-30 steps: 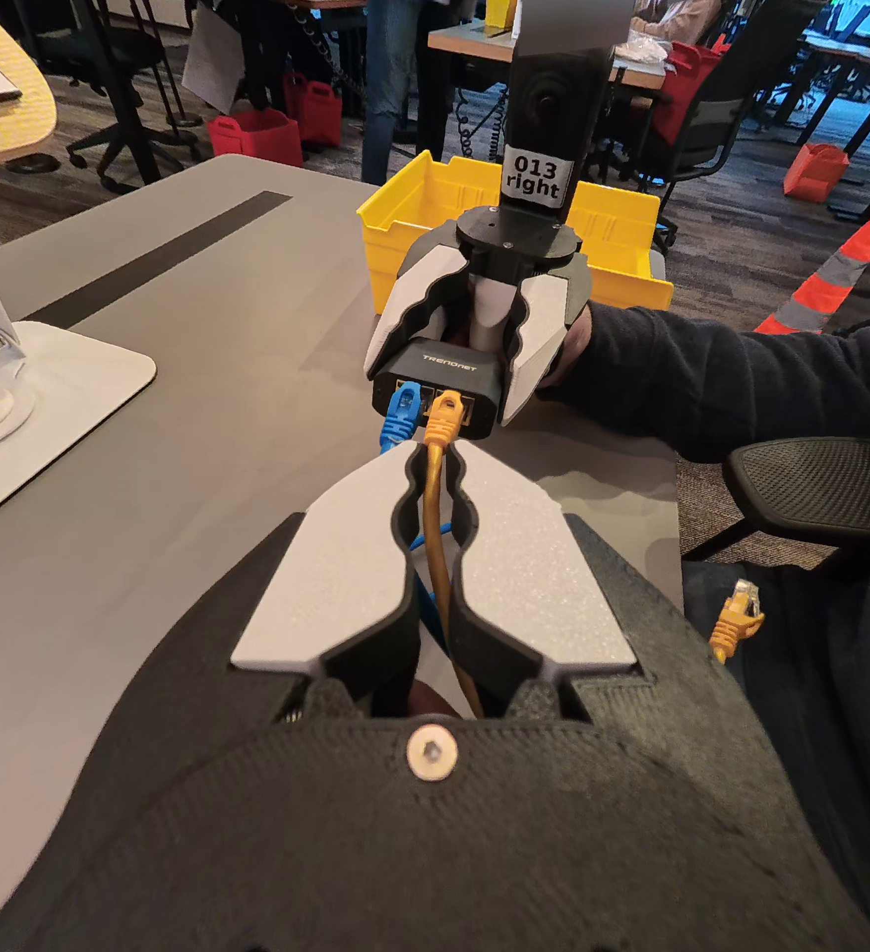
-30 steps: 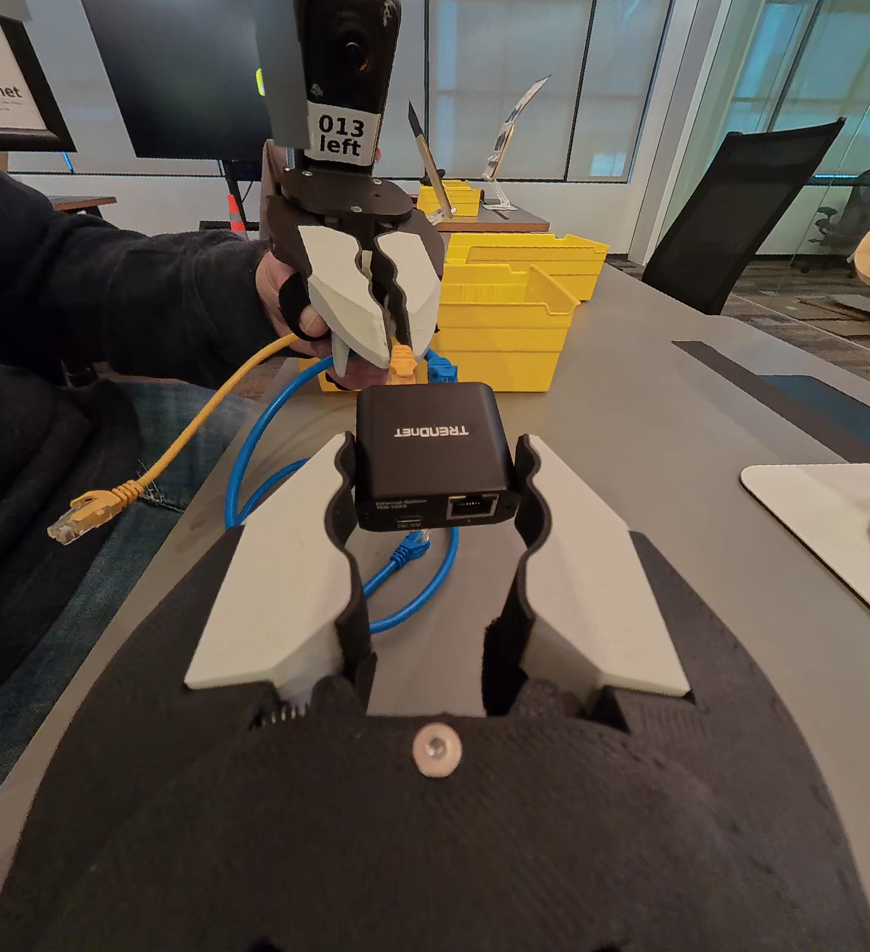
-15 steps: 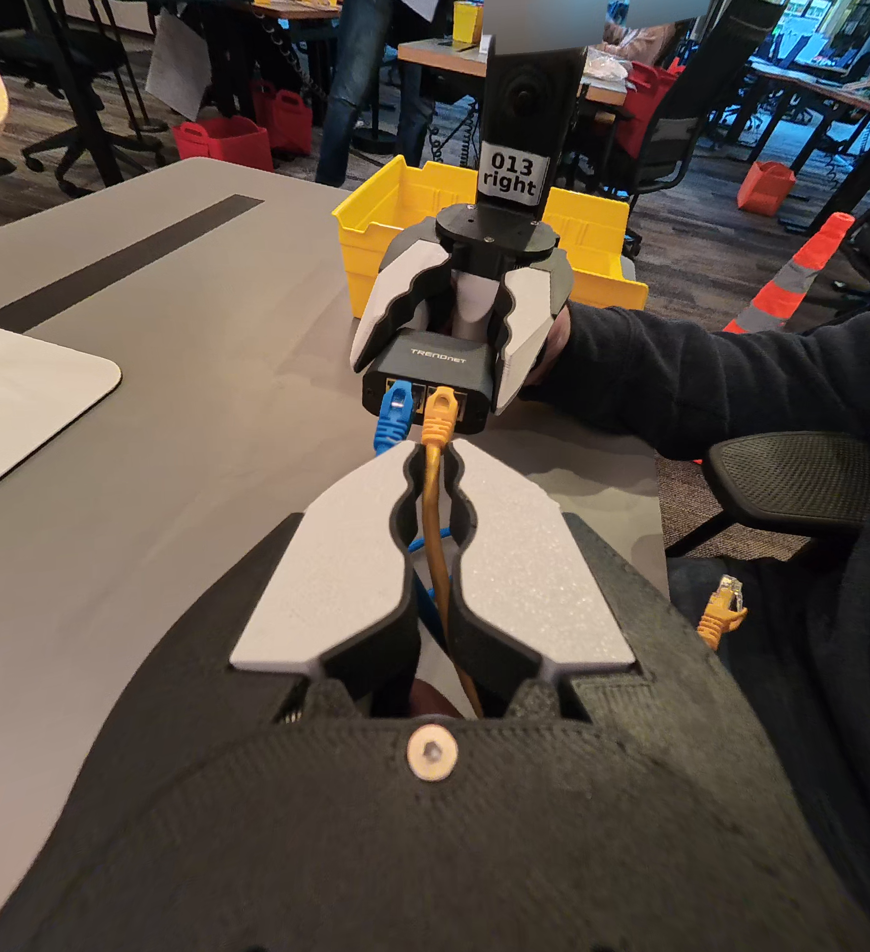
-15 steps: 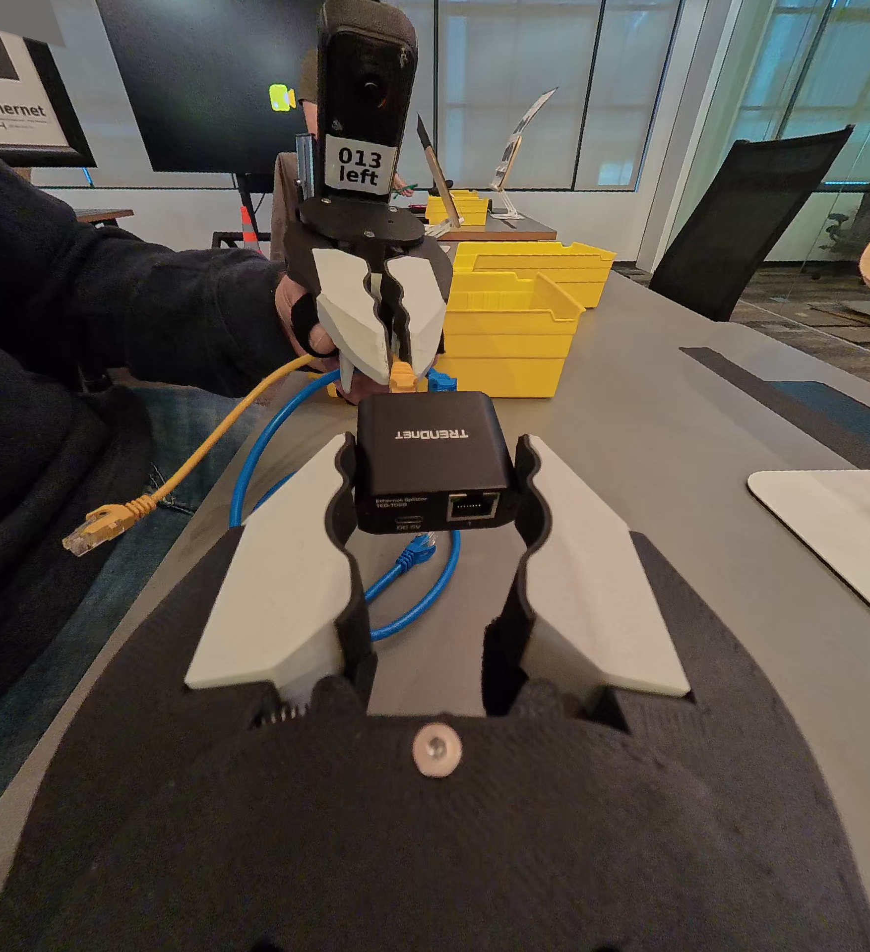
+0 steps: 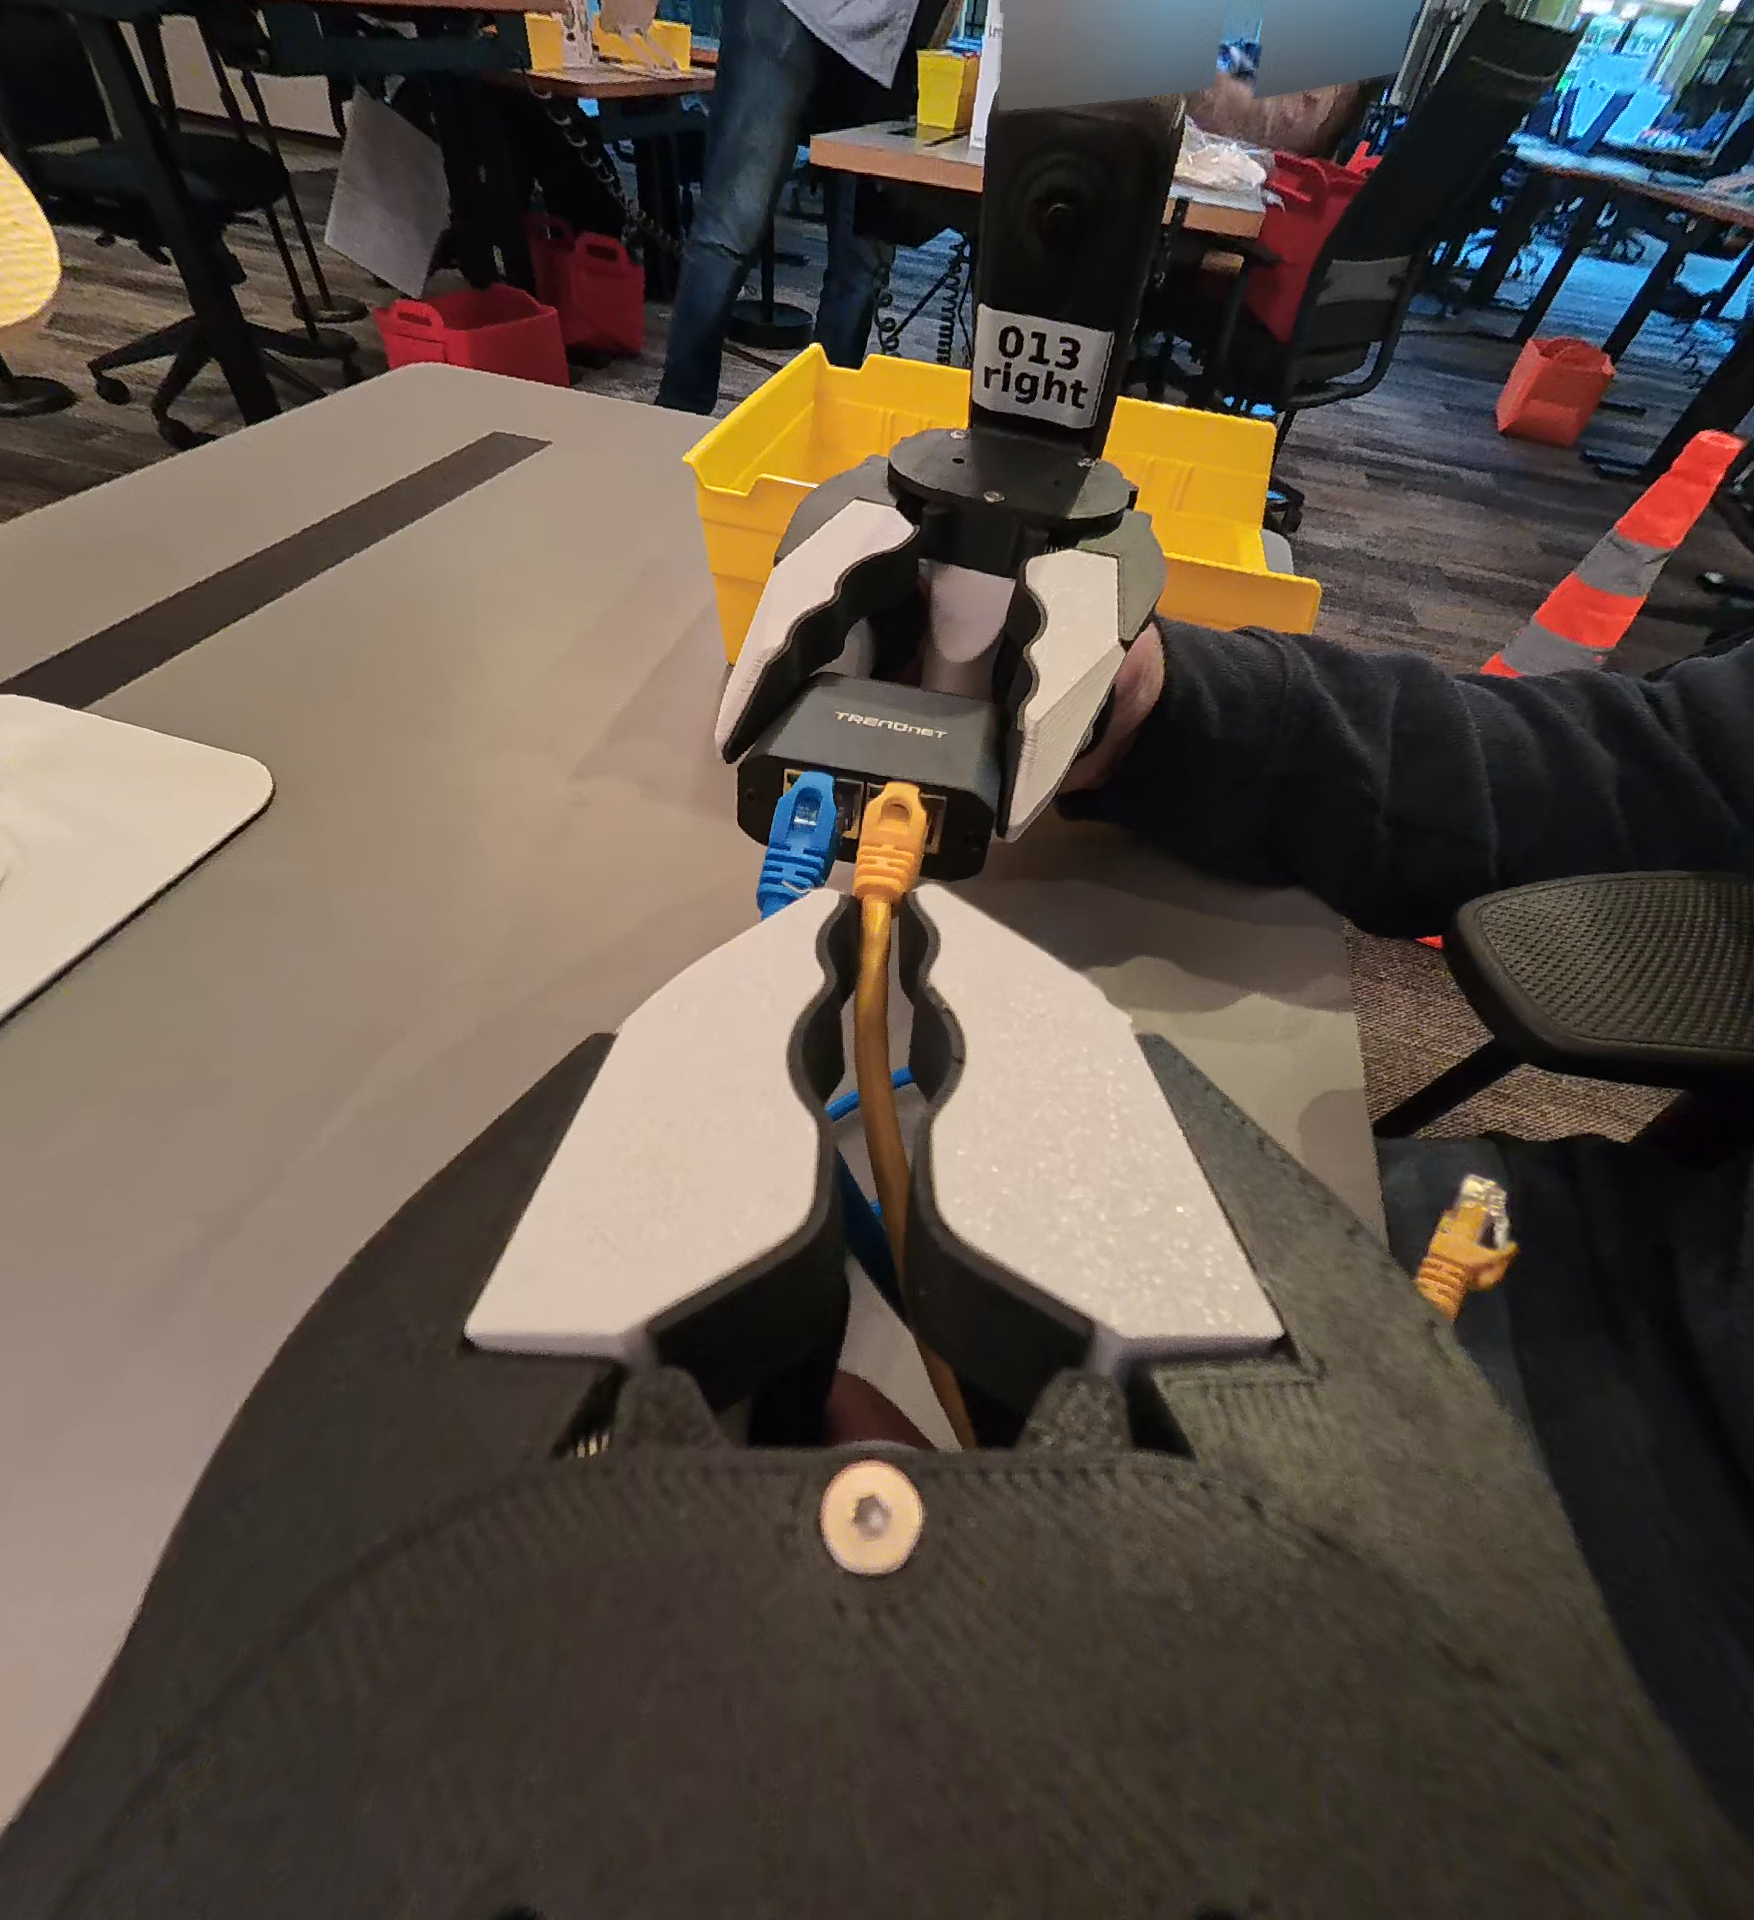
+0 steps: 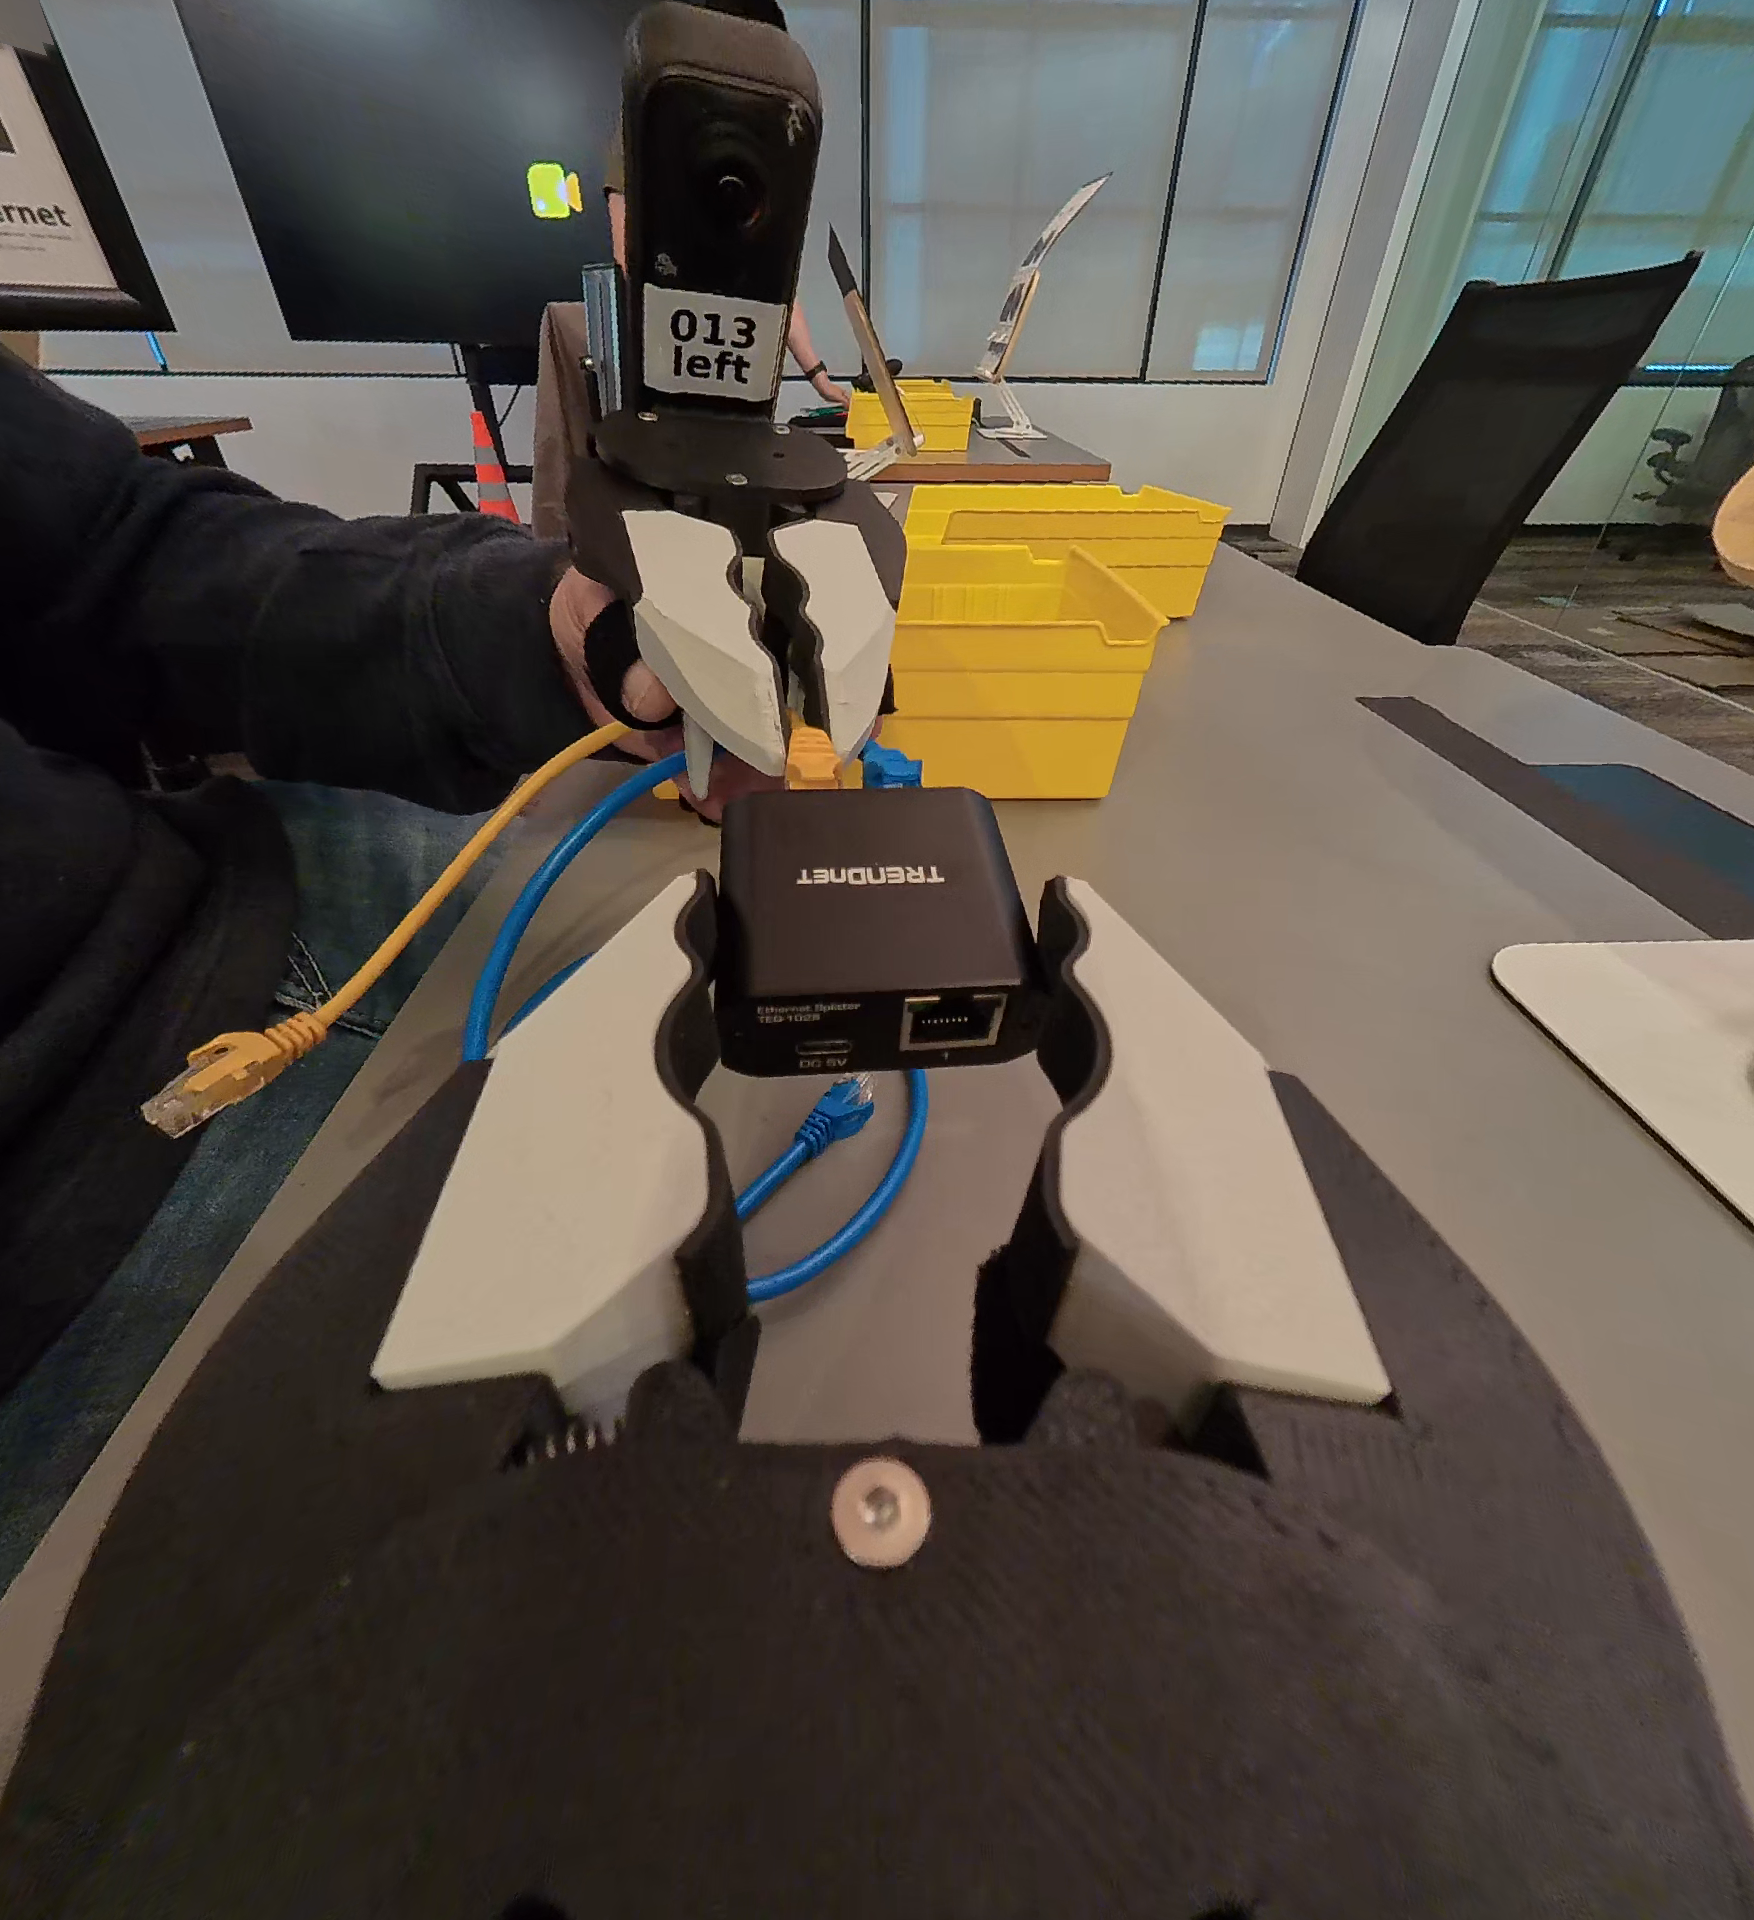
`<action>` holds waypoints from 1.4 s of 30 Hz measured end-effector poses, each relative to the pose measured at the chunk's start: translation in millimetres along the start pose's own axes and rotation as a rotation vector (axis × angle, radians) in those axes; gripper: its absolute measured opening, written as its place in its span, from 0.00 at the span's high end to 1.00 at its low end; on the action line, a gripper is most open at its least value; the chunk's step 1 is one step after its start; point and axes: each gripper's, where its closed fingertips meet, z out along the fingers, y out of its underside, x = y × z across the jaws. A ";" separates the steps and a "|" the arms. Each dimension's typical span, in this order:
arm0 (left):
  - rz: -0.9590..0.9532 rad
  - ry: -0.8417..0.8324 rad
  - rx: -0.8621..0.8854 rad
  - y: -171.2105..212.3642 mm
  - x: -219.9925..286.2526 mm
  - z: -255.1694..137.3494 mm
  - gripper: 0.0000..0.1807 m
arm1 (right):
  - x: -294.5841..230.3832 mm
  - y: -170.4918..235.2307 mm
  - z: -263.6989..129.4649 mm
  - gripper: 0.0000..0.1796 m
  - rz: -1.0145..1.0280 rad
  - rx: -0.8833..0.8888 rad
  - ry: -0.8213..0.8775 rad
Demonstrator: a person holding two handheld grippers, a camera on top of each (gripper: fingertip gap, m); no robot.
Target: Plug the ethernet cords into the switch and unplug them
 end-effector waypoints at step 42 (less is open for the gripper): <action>0.542 -0.326 -0.135 -13.0 -21.8 17.0 0.95 | -5.1 -65.7 -15.3 0.60 0.073 0.039 0.200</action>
